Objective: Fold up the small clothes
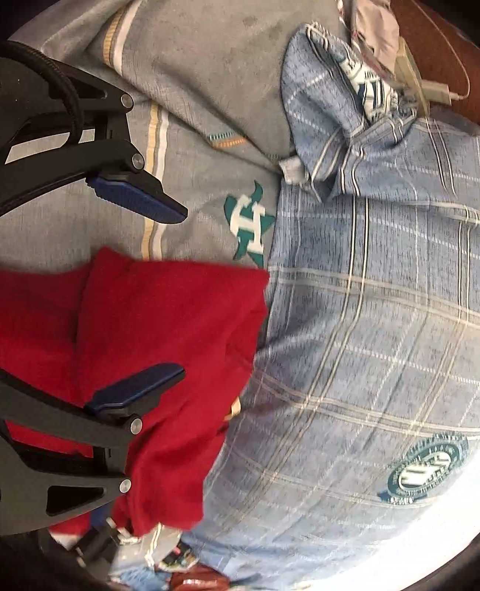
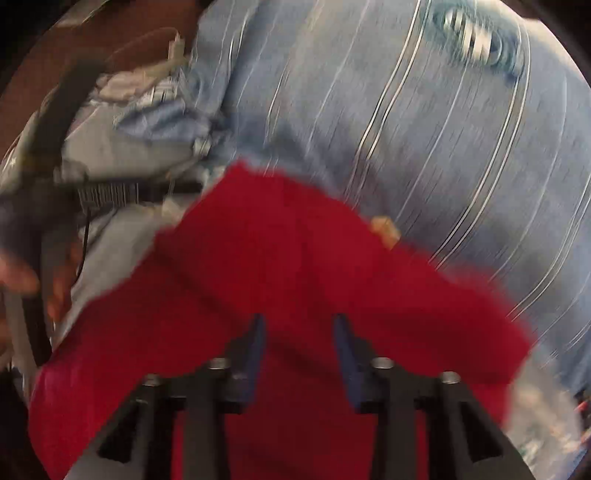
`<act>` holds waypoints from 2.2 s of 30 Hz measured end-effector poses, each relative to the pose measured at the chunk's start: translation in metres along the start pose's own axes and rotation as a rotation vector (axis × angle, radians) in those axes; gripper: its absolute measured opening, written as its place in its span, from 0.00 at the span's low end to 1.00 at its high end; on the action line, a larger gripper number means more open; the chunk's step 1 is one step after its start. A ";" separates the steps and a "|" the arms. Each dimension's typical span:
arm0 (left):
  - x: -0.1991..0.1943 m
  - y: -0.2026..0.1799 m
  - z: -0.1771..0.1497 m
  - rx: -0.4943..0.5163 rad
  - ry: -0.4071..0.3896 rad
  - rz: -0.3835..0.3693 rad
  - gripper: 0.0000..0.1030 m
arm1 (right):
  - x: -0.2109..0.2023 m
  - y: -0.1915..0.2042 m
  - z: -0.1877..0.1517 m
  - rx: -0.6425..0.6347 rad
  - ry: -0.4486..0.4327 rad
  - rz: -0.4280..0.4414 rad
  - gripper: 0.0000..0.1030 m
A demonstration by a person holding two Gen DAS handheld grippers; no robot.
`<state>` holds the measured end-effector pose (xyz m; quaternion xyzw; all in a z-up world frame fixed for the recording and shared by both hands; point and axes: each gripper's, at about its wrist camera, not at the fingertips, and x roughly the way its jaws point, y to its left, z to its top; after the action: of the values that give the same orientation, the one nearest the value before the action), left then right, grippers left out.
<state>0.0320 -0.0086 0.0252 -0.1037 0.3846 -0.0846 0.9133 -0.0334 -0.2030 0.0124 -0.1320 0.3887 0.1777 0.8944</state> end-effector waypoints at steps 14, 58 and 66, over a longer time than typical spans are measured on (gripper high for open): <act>0.026 -0.019 -0.014 0.076 0.078 0.086 0.76 | -0.033 -0.053 -0.004 0.232 -0.141 0.024 0.45; 0.032 -0.015 -0.019 0.025 0.079 0.023 0.76 | -0.033 -0.162 -0.077 0.528 -0.064 -0.190 0.15; 0.038 -0.016 -0.022 0.030 0.103 0.050 0.76 | -0.057 -0.184 -0.106 0.674 -0.074 -0.241 0.21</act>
<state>0.0407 -0.0359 -0.0118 -0.0757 0.4324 -0.0728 0.8955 -0.0611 -0.4207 0.0020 0.1322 0.3746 -0.0627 0.9156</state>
